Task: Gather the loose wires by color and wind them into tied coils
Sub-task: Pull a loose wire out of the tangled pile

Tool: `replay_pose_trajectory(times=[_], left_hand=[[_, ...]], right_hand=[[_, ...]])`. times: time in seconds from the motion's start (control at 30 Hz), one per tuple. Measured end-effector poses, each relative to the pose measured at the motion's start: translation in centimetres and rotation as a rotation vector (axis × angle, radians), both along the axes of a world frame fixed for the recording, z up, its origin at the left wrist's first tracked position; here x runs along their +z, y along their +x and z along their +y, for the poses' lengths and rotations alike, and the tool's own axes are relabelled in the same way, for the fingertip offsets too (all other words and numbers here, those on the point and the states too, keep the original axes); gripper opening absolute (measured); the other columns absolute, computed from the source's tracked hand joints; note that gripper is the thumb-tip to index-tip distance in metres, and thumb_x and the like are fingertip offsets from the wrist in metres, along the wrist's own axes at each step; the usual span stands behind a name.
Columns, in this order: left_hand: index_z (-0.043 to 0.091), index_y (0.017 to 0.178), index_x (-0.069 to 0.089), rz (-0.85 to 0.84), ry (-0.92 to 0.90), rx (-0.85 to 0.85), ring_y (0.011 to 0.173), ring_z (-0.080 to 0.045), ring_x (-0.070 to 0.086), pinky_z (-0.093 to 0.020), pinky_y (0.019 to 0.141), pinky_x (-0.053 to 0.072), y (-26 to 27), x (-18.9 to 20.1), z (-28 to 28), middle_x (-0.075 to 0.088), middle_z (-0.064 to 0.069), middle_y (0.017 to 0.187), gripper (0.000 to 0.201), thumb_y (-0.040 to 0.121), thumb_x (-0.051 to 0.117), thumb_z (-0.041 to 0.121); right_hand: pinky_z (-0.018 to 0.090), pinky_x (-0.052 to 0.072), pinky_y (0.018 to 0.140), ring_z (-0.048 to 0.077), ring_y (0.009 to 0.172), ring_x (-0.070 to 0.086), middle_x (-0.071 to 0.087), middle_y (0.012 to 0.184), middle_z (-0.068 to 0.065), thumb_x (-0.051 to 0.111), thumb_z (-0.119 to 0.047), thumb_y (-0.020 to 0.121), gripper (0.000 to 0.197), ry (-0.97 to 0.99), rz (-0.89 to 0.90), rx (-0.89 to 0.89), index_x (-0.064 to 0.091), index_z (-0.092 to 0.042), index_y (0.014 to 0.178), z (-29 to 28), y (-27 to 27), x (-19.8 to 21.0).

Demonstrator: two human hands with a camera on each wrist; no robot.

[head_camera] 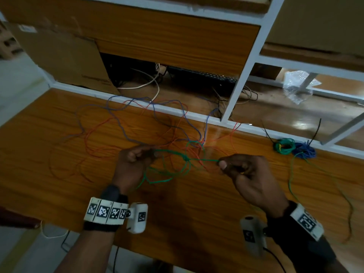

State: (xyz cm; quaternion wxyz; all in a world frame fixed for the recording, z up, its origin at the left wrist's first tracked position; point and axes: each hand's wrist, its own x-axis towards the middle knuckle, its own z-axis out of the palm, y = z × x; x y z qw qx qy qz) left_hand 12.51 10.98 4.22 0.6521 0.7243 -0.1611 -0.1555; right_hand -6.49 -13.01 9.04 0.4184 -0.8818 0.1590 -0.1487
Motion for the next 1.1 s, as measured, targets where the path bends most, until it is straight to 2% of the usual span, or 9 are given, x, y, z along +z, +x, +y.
replay_pose_trajectory(times=[0.13,0.23,0.33,0.47,0.67,0.77,0.93,1.0,1.1], left_hand=[[0.053,0.133,0.054,-0.259,0.401,-0.404,0.125,0.011,0.044,-0.018,0.091,0.047,-0.7,1.3,-0.1,0.048,0.029,0.139,0.072,0.071,0.088,0.038],[0.048,0.118,0.067,-0.326,0.349,-0.462,0.12,0.015,0.046,-0.012,0.101,0.039,-2.2,1.9,-2.4,0.056,0.025,0.13,0.047,0.077,0.085,0.033],[0.045,0.103,0.071,-0.366,0.316,-0.521,0.096,0.007,0.061,-0.003,0.081,0.042,-3.5,1.8,-4.2,0.065,0.024,0.102,0.036,0.081,0.082,0.019],[0.038,0.09,0.072,-0.432,0.226,-0.349,0.078,0.012,0.062,-0.004,0.067,0.042,-3.5,3.2,-5.2,0.067,0.028,0.082,0.023,0.083,0.077,0.017],[0.008,0.099,0.079,-1.242,0.029,0.196,0.069,-0.025,0.063,-0.032,0.062,0.049,-3.3,7.3,-3.2,0.068,-0.007,0.084,0.017,0.085,0.081,0.016],[0.019,0.091,0.077,-0.888,-0.074,0.116,0.079,-0.009,0.065,-0.02,0.07,0.048,-1.5,5.5,-4.1,0.067,-0.002,0.087,0.008,0.084,0.08,0.014],[0.021,0.089,0.072,-0.455,0.037,0.321,0.083,0.004,0.064,-0.008,0.071,0.047,0.0,-0.4,-5.6,0.071,0.0,0.09,0.012,0.085,0.072,0.01],[0.021,0.082,0.072,-0.201,-0.067,0.563,0.076,0.005,0.065,-0.017,0.072,0.052,1.4,-1.5,-4.9,0.071,0.003,0.083,0.027,0.088,0.062,-0.004],[0.021,0.072,0.067,0.207,-0.392,0.784,0.055,-0.013,0.06,-0.034,0.056,0.049,4.2,-2.5,-2.6,0.068,0.008,0.06,0.03,0.095,0.06,0.004]], right_hand=[[0.028,0.049,0.059,0.007,0.071,0.07,0.077,0.08,-0.014,0.072,-0.012,0.095,0.014,0.078,0.021,-0.011,0.082,-0.017,0.086,0.5,0.5,-1.1],[0.03,0.051,0.062,0.004,0.076,0.071,0.077,0.084,-0.011,0.07,-0.009,0.094,0.014,0.033,0.017,0.06,0.082,-0.016,0.09,1.6,1.1,-1.8],[0.044,0.054,0.064,0.015,0.078,0.072,0.076,0.086,-0.007,0.069,-0.015,0.098,0.014,0.088,-0.032,0.108,0.082,-0.021,0.095,1.8,1.9,-1.1],[0.032,0.054,0.068,0.012,0.086,0.074,0.077,0.09,-0.009,0.07,-0.01,0.099,0.013,0.101,-0.2,0.222,0.082,-0.014,0.103,1.3,2.2,2.4],[0.008,0.044,0.058,0.008,0.079,0.073,0.076,0.085,-0.006,0.074,-0.003,0.093,0.014,0.023,-0.338,0.179,0.082,-0.011,0.101,0.9,-0.1,7.4],[0.013,0.043,0.045,0.008,0.075,0.072,0.076,0.083,-0.01,0.075,-0.007,0.09,0.02,-0.086,-0.254,0.103,0.082,-0.024,0.096,0.3,0.6,5.3],[0.037,0.059,0.06,0.012,0.07,0.072,0.079,0.083,-0.01,0.061,-0.03,0.08,0.026,-0.326,-0.088,0.075,0.083,-0.028,0.093,-0.4,2.0,-1.0],[0.037,0.059,0.062,0.014,0.072,0.071,0.078,0.084,-0.009,0.06,-0.03,0.079,0.027,-0.355,-0.083,0.075,0.083,-0.027,0.091,-0.5,1.0,-1.7],[0.034,0.059,0.062,0.013,0.071,0.071,0.078,0.083,-0.011,0.069,-0.021,0.078,0.019,-0.409,-0.051,0.005,0.084,-0.026,0.089,-1.6,-1.5,-2.4]])
